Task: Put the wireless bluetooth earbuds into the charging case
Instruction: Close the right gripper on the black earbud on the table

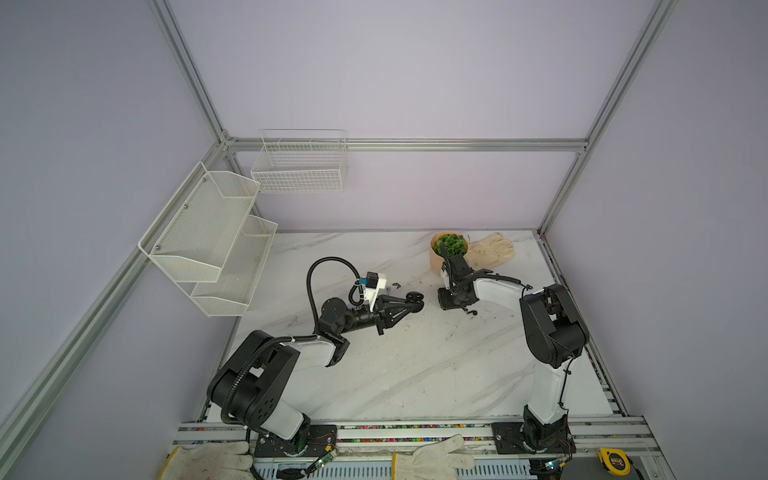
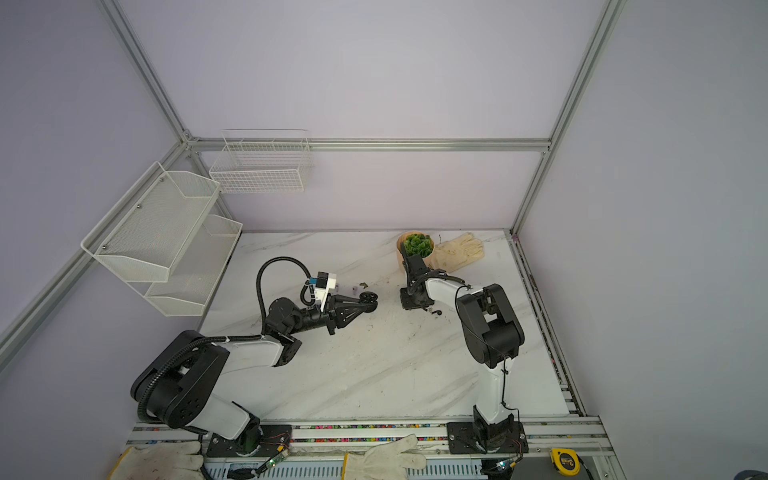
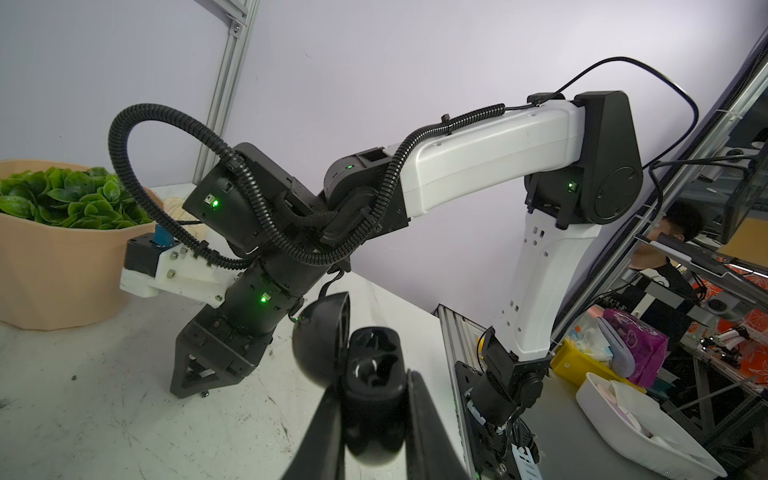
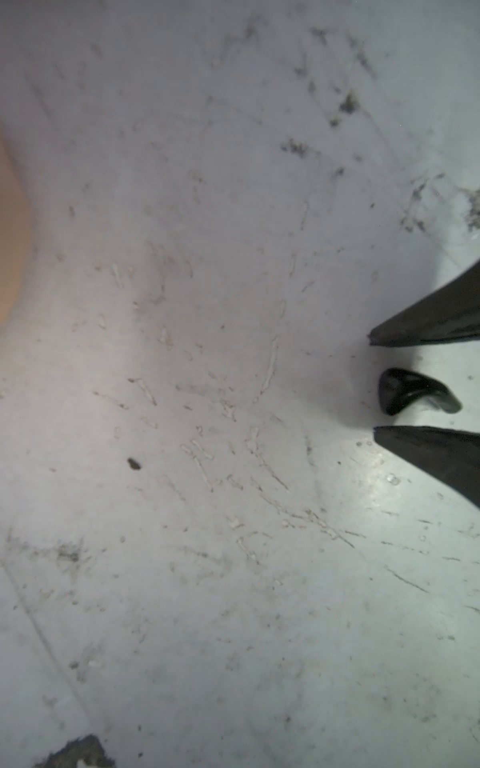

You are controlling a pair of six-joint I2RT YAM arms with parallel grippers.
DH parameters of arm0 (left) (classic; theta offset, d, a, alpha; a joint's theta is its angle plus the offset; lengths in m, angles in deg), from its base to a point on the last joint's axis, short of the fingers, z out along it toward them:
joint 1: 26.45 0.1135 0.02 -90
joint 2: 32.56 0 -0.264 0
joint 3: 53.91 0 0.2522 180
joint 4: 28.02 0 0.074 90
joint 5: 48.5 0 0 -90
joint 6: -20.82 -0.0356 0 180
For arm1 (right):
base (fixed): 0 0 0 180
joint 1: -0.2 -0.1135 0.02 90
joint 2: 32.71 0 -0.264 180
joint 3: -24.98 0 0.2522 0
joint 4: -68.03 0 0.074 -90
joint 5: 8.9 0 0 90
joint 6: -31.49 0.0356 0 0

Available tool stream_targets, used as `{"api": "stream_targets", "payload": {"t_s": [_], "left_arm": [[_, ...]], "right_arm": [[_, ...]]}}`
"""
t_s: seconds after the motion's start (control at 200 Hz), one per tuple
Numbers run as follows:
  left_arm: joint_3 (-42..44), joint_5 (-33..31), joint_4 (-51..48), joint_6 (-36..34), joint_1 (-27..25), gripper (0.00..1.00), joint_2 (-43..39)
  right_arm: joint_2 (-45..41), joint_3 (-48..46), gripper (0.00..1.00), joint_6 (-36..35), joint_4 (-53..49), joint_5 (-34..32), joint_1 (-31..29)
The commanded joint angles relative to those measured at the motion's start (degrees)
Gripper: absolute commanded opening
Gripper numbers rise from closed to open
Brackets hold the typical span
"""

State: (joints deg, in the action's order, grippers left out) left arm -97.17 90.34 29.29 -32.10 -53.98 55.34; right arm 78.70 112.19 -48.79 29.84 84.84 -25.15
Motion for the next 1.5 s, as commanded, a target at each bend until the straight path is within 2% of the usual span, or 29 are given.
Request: {"api": "stream_targets", "payload": {"t_s": [0.0, 0.355, 1.495], "left_arm": [[-0.83, 0.14, 2.28, -0.30, -0.32, 0.00, -0.62], [-0.69, 0.04, 1.97, -0.32, -0.23, 0.00, -1.06], [-0.74, 0.18, 1.79, -0.34, -0.25, 0.00, -0.83]], "right_arm": [[0.72, 2.19, 0.37, 3.39, -4.60, -2.09, -1.75], [3.19, 5.27, 0.35, 4.97, -7.12, -6.45, -2.88], [4.60, 7.53, 0.24, 3.38, -7.74, -6.28, -3.63]]}}
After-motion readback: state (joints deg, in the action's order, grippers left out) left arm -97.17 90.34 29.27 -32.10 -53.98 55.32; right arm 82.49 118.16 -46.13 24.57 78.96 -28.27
